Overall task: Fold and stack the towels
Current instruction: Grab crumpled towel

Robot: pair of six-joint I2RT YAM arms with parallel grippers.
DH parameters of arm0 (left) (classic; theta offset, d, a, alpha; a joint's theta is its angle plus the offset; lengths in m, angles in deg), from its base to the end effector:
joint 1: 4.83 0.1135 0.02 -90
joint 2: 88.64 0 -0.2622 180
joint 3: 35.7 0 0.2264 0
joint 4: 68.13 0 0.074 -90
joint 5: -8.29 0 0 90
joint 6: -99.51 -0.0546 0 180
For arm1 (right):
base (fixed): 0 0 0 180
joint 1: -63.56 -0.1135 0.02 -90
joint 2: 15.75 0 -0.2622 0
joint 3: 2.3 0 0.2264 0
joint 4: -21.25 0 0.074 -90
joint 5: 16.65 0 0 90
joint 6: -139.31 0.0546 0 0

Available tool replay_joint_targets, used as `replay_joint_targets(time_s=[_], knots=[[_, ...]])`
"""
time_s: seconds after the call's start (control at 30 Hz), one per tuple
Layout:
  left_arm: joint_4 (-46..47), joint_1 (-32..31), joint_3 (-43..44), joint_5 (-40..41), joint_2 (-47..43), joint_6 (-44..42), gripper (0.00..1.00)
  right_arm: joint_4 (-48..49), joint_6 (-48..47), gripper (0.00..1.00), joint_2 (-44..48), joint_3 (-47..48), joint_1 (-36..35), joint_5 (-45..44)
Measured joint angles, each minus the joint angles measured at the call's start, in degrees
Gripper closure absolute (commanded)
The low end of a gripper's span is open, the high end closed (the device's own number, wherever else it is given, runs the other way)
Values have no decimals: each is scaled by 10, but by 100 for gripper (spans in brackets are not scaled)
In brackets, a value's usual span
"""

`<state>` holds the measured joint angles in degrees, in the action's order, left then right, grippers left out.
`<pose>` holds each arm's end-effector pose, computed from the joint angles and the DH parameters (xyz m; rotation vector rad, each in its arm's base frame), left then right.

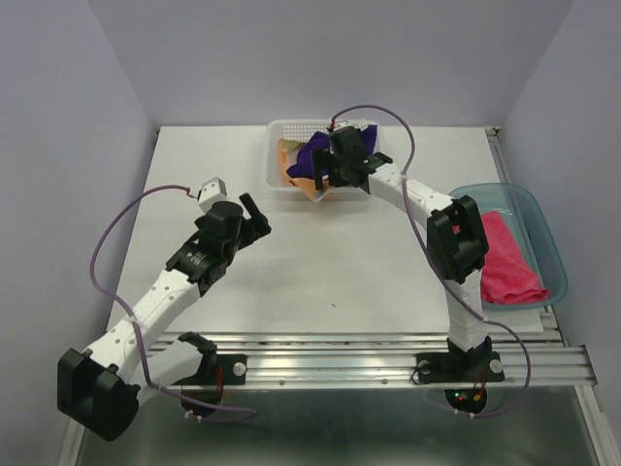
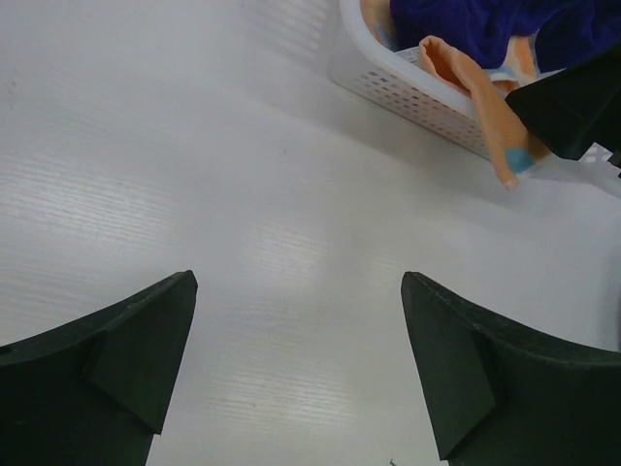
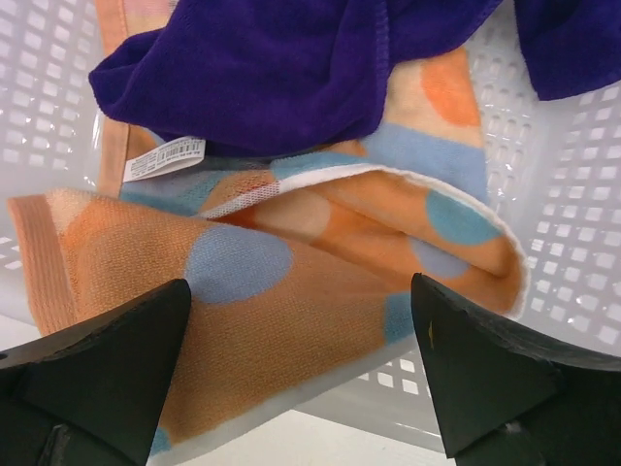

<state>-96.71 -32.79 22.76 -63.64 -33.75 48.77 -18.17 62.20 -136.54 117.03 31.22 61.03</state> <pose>0.1928 -0.0832 0.2889 -0.3987 1.9716 -0.4406 0.4091 0.2452 0.2496 -0.2728 2.2539 0.1726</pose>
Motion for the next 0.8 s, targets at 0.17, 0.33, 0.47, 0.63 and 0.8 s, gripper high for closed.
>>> replay_joint_targets(time_s=[0.17, 0.33, 0.47, 0.63, 0.8], knots=[[1, 5, 0, -1, 22, 0, 1, 1, 8, 28, -4, 0, -3, 26], [1, 10, 0, 0, 31, 2, 1, 9, 26, 25, -16, 6, -3, 70], [1, 11, 0, -1, 31, 2, 1, 12, 36, 24, -44, 31, -3, 101], [3, 14, -5, -4, 31, 2, 1, 12, 40, 21, -83, 63, -4, 134], [6, 15, -10, -7, 31, 2, 1, 10, 37, 44, -136, 113, -4, 143]])
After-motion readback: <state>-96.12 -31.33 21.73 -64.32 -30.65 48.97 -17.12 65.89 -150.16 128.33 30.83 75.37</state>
